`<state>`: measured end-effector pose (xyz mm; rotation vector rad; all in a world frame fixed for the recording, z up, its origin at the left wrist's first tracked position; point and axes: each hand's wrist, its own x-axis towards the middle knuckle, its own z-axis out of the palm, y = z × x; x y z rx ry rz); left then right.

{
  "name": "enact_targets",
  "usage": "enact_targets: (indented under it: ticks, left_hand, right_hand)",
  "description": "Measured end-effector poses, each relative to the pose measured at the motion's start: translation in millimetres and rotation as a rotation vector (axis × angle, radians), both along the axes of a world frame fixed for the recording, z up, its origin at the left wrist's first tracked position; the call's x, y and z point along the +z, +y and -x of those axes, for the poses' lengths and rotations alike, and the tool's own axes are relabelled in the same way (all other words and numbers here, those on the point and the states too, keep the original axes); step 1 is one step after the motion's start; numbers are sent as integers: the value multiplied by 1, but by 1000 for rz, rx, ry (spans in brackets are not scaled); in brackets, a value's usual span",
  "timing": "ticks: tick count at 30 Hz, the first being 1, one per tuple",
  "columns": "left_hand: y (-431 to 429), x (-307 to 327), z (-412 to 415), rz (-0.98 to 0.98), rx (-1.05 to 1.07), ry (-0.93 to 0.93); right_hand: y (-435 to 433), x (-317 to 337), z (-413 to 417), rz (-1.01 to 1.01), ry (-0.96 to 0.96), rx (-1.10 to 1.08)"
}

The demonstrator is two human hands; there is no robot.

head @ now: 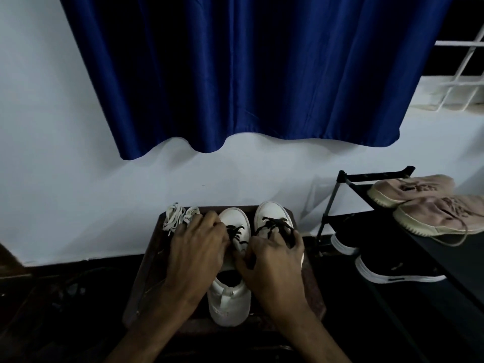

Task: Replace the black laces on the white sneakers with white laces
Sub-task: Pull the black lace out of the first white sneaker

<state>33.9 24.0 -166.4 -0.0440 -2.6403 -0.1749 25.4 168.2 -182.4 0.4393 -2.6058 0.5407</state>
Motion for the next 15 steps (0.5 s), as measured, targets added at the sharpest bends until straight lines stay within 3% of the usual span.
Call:
enact_targets:
  ticks: [4,8,9,11,15]
  left_hand:
    - [1,13,-2,-74,61,110]
    - [-40,10,13,-775,232,-24]
    - [-44,7,13,-797,191,-88]
    - [-35,4,5,-652,61,-165]
    - [-16,18,-11,-382,-181,-107]
  right_hand:
    - [-2,-5,2,-30,26,-49]
    - [0,-9,1,-10,43,-38]
    - [0,-9,0,-3,45,-38]
    - [0,-8,0,2,60,-48]
    - [1,-9,2,15,75,-45]
